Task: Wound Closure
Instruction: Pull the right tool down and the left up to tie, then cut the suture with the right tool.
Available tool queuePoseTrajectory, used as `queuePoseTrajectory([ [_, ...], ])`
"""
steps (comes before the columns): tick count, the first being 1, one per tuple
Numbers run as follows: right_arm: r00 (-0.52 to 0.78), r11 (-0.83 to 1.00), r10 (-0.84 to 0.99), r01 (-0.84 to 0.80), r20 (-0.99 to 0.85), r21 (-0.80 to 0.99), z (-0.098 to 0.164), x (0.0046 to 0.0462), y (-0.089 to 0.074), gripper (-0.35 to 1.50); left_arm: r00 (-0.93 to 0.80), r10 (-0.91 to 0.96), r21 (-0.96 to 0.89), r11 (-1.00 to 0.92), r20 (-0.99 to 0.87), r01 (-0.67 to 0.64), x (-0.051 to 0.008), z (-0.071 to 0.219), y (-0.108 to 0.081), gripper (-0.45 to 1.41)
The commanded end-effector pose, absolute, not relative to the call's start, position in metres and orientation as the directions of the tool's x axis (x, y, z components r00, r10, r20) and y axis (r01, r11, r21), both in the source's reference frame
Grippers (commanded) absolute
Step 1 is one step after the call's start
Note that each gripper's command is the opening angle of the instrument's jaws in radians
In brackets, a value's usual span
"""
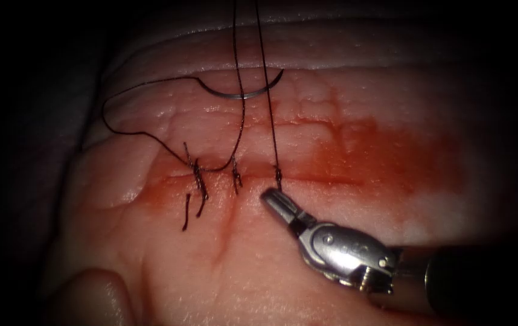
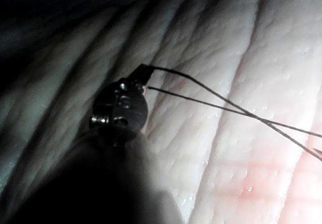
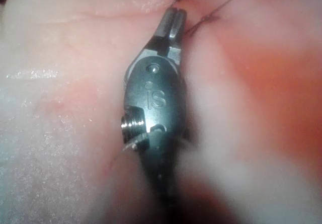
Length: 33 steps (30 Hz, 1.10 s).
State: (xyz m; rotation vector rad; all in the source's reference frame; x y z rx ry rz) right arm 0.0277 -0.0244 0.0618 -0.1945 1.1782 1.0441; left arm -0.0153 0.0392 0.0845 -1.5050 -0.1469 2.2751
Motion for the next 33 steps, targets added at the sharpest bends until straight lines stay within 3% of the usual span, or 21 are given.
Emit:
queuePoseTrajectory([
  [1, -0.002, 0.549, 0.567, -0.745, -0.824, 0.379, 0.062, 0.0283, -0.025, -0.35, -0.334, 0.386, -0.304, -0.913, -0.86, -0.273, -0.0158, 0.085, 0.04, -0.45],
  [2, -0.004, 0.565, 0.567, -0.726, -0.824, 0.393, 0.062, 0.0282, -0.024, -0.35, -0.326, 0.402, -0.324, -0.907, -0.856, -0.269, -0.0156, 0.084, 0.039, -0.45],
  [3, 0.042, 0.607, 0.529, -0.716, -0.848, 0.344, 0.062, 0.0277, -0.024, 0.19, -0.314, 0.418, -0.348, -0.902, -0.852, -0.257, -0.0153, 0.084, 0.038, -0.45],
  [4, 0.042, 0.607, 0.529, -0.716, -0.848, 0.344, 0.062, 0.0277, -0.024, 0.19, -0.314, 0.418, -0.348, -0.902, -0.852, -0.257, -0.0153, 0.084, 0.038, -0.45],
  [6, 0.046, 0.617, 0.528, -0.707, -0.848, 0.346, 0.061, 0.027, -0.023, 0.56, -0.303, 0.43, -0.375, -0.9, -0.85, -0.223, -0.0149, 0.083, 0.037, -0.45],
  [8, 0.036, 0.616, 0.536, -0.7, -0.843, 0.362, 0.061, 0.0257, -0.022, 0.72, -0.289, 0.433, -0.399, -0.901, -0.854, -0.17, -0.014, 0.081, 0.035, -0.45],
  [15, 0.029, 0.611, 0.553, -0.694, -0.833, 0.381, 0.059, 0.0238, -0.021, 0.76, -0.235, 0.463, -0.454, -0.886, -0.855, -0.097, -0.0111, 0.073, 0.029, -0.45],
  [23, 0.063, 0.608, 0.572, -0.702, -0.818, 0.371, 0.059, 0.0242, -0.019, 0.52, -0.198, 0.441, -0.44, -0.897, -0.875, -0.052, -0.011, 0.065, 0.025, -0.45],
  [26, 0.1, 0.588, 0.602, -0.727, -0.792, 0.355, 0.06, 0.0243, -0.019, 0.36, -0.188, 0.422, -0.425, -0.905, -0.887, -0.027, -0.0117, 0.062, 0.022, -0.45],
  [33, 0.136, 0.563, 0.637, -0.755, -0.759, 0.337, 0.06, 0.0243, -0.017, 0.32, -0.164, 0.375, -0.382, -0.924, -0.913, 0.015, -0.0122, 0.056, 0.018, -0.45],
])
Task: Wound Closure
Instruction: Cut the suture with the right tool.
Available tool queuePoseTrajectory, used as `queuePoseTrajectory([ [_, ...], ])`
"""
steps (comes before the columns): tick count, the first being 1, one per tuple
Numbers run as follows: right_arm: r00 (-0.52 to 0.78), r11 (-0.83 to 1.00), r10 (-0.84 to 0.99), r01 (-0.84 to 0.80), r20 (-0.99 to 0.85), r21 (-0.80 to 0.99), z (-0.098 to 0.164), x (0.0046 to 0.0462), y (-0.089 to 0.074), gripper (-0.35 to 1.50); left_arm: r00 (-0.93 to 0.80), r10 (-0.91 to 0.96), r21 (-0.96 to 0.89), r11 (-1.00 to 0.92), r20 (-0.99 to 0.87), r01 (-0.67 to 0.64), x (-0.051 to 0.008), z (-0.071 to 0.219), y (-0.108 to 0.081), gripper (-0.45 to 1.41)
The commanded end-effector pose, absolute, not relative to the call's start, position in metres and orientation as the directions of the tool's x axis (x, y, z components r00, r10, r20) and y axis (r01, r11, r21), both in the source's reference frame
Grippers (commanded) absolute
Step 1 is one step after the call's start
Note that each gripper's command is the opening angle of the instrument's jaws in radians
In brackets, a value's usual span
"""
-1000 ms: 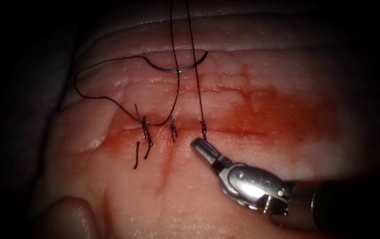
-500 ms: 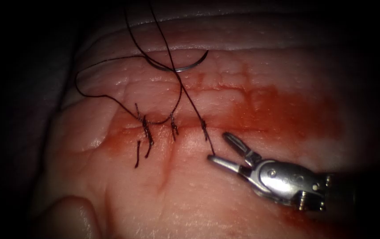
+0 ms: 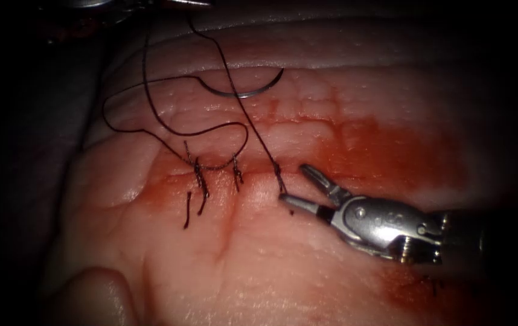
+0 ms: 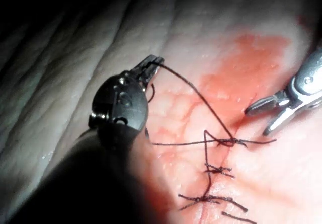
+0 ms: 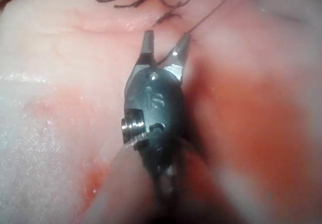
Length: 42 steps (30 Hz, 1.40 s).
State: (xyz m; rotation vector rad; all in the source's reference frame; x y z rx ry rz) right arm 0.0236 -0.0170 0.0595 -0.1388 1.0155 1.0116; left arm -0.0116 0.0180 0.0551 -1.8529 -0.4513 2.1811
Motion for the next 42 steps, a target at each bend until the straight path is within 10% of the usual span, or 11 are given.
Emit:
queuePoseTrajectory([
  [1, 0.138, 0.562, 0.639, -0.756, -0.756, 0.336, 0.06, 0.0243, -0.017, 0.29, -0.159, 0.375, -0.382, -0.924, -0.914, 0.019, -0.0122, 0.055, 0.018, -0.45],
  [22, 0.145, 0.543, 0.65, -0.776, -0.746, 0.322, 0.06, 0.0271, -0.014, 0.25, -0.107, 0.287, -0.293, -0.955, -0.952, 0.04, -0.0112, 0.042, 0.012, -0.45],
  [29, 0.192, 0.56, 0.65, -0.776, -0.736, 0.292, 0.061, 0.0289, -0.013, 0.99, -0.097, 0.273, -0.277, -0.96, -0.957, 0.038, -0.0113, 0.039, 0.011, -0.45],
  [42, 0.273, 0.607, 0.576, -0.774, -0.771, 0.179, 0.063, 0.0313, -0.013, 0.74, -0.097, 0.248, -0.252, -0.967, -0.964, 0.039, -0.0119, 0.037, 0.01, -0.45],
])
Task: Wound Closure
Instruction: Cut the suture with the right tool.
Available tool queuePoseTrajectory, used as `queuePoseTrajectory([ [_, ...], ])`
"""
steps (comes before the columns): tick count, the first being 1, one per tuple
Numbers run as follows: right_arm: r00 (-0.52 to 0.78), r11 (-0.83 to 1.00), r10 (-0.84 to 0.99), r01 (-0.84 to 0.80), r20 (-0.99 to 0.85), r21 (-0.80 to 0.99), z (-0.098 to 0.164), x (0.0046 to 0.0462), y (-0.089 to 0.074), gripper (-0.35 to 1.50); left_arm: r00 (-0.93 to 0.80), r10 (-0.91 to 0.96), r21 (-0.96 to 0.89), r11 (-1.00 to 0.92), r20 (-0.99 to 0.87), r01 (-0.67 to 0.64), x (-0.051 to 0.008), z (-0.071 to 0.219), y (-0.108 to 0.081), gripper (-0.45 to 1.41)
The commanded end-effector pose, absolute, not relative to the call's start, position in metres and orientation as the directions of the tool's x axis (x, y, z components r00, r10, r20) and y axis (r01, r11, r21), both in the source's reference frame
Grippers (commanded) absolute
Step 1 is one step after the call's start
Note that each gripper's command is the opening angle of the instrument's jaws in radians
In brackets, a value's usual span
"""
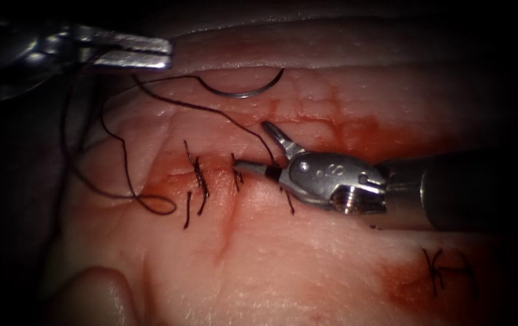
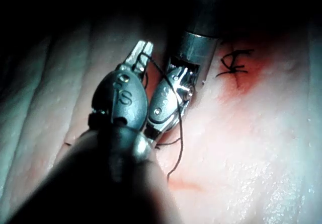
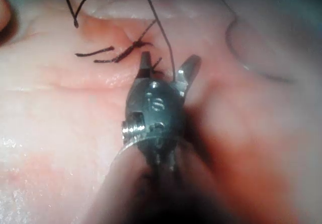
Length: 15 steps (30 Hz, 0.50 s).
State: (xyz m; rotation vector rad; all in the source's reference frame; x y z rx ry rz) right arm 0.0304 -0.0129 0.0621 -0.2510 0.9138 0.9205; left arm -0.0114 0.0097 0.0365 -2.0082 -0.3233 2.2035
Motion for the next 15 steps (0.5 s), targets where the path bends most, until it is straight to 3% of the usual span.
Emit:
queuePoseTrajectory([
  [1, 0.273, 0.606, 0.575, -0.775, -0.771, 0.178, 0.0627, 0.0315, -0.013, 0.74, -0.097, 0.247, -0.252, -0.967, -0.964, 0.039, -0.0119, 0.0369, 0.0098, -0.45],
  [11, 0.292, 0.608, 0.558, -0.781, -0.777, 0.143, 0.0644, 0.0321, -0.0122, 0.69, -0.098, 0.227, -0.231, -0.972, -0.969, 0.038, -0.0129, 0.0353, 0.0084, -0.45],
  [12, 0.296, 0.612, 0.547, -0.779, -0.783, 0.133, 0.0644, 0.0324, -0.0123, 0.54, -0.096, 0.223, -0.228, -0.973, -0.97, 0.035, -0.0134, 0.0353, 0.0081, -0.45],
  [14, 0.306, 0.617, 0.539, -0.777, -0.785, 0.121, 0.0645, 0.0327, -0.0123, 0.46, -0.098, 0.222, -0.227, -0.973, -0.97, 0.036, -0.0136, 0.0354, 0.008, -0.45],
  [15, 0.306, 0.617, 0.539, -0.778, -0.785, 0.12, 0.0646, 0.0327, -0.0123, 0.2, -0.098, 0.221, -0.226, -0.973, -0.97, 0.04, -0.0137, 0.0354, 0.008, -0.45],
])
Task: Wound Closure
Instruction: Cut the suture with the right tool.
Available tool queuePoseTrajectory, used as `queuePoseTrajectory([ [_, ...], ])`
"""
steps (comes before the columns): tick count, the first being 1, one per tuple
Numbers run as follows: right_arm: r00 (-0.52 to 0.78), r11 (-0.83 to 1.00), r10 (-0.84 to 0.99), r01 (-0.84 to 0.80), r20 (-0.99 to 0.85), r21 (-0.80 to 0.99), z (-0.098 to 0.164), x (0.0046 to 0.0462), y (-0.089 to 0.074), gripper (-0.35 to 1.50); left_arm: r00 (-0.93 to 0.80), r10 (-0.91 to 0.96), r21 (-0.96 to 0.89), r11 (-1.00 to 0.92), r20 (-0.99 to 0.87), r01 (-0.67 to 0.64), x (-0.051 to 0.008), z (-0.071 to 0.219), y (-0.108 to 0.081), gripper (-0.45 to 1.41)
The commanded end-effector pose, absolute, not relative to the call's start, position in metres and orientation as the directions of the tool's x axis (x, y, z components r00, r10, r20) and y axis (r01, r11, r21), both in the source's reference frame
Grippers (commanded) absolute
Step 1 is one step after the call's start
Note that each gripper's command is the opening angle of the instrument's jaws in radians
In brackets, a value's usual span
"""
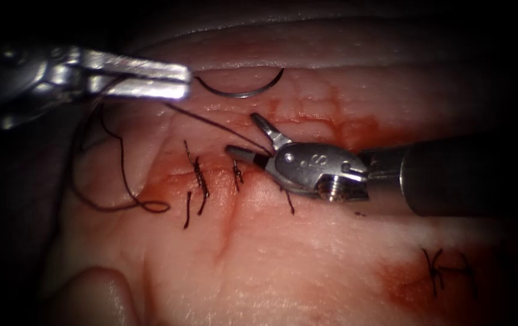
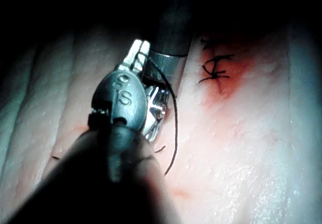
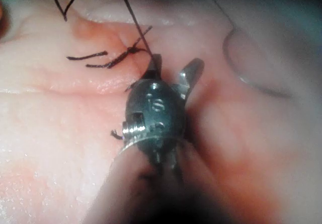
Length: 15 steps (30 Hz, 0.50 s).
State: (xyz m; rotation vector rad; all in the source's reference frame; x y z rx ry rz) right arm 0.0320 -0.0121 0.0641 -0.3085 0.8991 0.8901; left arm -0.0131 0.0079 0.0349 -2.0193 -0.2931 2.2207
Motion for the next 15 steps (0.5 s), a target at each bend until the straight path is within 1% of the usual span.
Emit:
queuePoseTrajectory([
  [1, 0.305, 0.618, 0.537, -0.776, -0.786, 0.121, 0.0646, 0.0327, -0.0124, -0.23, -0.097, 0.22, -0.225, -0.974, -0.971, 0.041, -0.0136, 0.0353, 0.0078, -0.45],
  [2, 0.305, 0.618, 0.537, -0.776, -0.786, 0.121, 0.0646, 0.0327, -0.0124, -0.23, -0.097, 0.22, -0.225, -0.974, -0.971, 0.041, -0.0136, 0.0353, 0.0078, -0.45],
  [3, 0.306, 0.613, 0.538, -0.782, -0.786, 0.115, 0.0647, 0.0327, -0.0124, -0.35, -0.097, 0.219, -0.224, -0.974, -0.971, 0.042, -0.0136, 0.0353, 0.0077, -0.45],
  [9, 0.327, 0.606, 0.548, -0.79, -0.77, 0.096, 0.066, 0.0322, -0.0122, -0.35, -0.095, 0.199, -0.204, -0.977, -0.975, 0.053, -0.0129, 0.0342, 0.007, -0.45],
  [10, 0.324, 0.614, 0.543, -0.782, -0.775, 0.103, 0.066, 0.0321, -0.0123, -0.16, -0.094, 0.193, -0.199, -0.979, -0.977, 0.055, -0.0128, 0.034, 0.007, -0.45],
  [12, 0.322, 0.625, 0.538, -0.772, -0.779, 0.113, 0.0657, 0.0315, -0.0126, 0.56, -0.094, 0.187, -0.193, -0.98, -0.978, 0.057, -0.0127, 0.0338, 0.0069, -0.45],
  [13, 0.345, 0.656, 0.519, -0.747, -0.782, 0.106, 0.0645, 0.0295, -0.013, 1.23, -0.089, 0.177, -0.183, -0.981, -0.98, 0.064, -0.0125, 0.0335, 0.0063, -0.45],
  [14, 0.345, 0.656, 0.519, -0.747, -0.782, 0.106, 0.0645, 0.0295, -0.013, 1.23, -0.089, 0.177, -0.183, -0.981, -0.98, 0.064, -0.0125, 0.0335, 0.0063, -0.45],
  [15, 0.35, 0.67, 0.502, -0.736, -0.791, 0.1, 0.0639, 0.0281, -0.0131, 1.25, -0.082, 0.174, -0.18, -0.981, -0.981, 0.07, -0.0126, 0.0335, 0.006, -0.45],
])
